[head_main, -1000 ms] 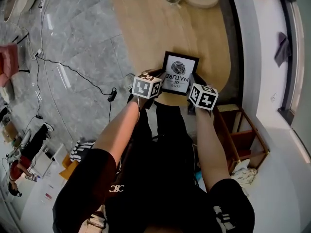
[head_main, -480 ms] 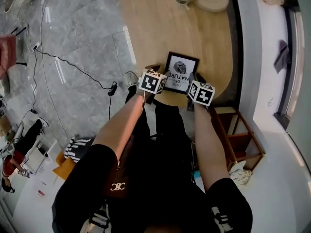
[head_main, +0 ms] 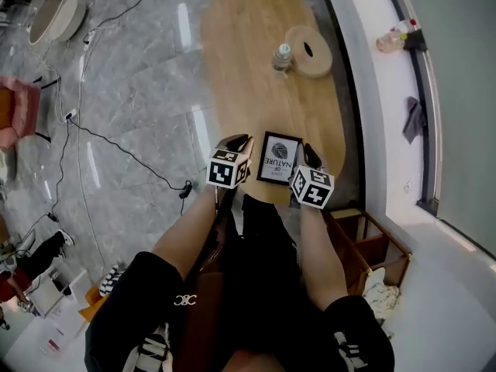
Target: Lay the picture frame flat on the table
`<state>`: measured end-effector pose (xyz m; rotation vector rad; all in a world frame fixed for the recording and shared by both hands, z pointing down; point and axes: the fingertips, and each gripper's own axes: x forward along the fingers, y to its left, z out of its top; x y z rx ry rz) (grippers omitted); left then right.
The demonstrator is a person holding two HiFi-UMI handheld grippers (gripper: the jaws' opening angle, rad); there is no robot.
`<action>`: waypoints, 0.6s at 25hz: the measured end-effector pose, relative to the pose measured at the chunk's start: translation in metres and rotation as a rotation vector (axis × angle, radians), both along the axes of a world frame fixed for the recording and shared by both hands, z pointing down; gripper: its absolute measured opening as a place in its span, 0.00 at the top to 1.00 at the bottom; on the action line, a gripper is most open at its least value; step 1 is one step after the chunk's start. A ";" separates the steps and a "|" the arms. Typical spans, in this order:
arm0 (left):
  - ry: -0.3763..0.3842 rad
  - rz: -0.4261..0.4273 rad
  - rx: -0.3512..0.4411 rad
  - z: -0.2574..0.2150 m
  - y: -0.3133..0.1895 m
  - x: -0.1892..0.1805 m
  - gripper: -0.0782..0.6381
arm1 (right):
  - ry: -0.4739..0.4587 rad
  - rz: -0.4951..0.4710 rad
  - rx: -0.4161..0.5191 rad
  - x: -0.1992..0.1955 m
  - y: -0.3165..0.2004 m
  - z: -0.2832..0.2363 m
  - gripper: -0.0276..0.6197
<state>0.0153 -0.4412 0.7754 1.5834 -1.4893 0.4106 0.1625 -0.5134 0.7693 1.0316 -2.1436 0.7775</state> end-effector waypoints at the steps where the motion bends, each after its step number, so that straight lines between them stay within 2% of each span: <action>1: -0.011 -0.013 0.040 -0.028 -0.002 -0.007 0.81 | -0.020 0.011 0.040 -0.005 -0.001 -0.028 0.87; 4: -0.058 -0.046 0.167 -0.112 -0.004 -0.031 0.84 | -0.081 0.036 0.153 -0.021 0.000 -0.110 0.93; 10: -0.117 -0.034 0.420 -0.279 0.013 -0.067 0.84 | -0.174 -0.007 0.409 -0.058 0.012 -0.263 0.93; 15: -0.264 -0.021 0.616 -0.403 0.035 -0.099 0.84 | -0.303 -0.023 0.568 -0.091 0.022 -0.377 0.94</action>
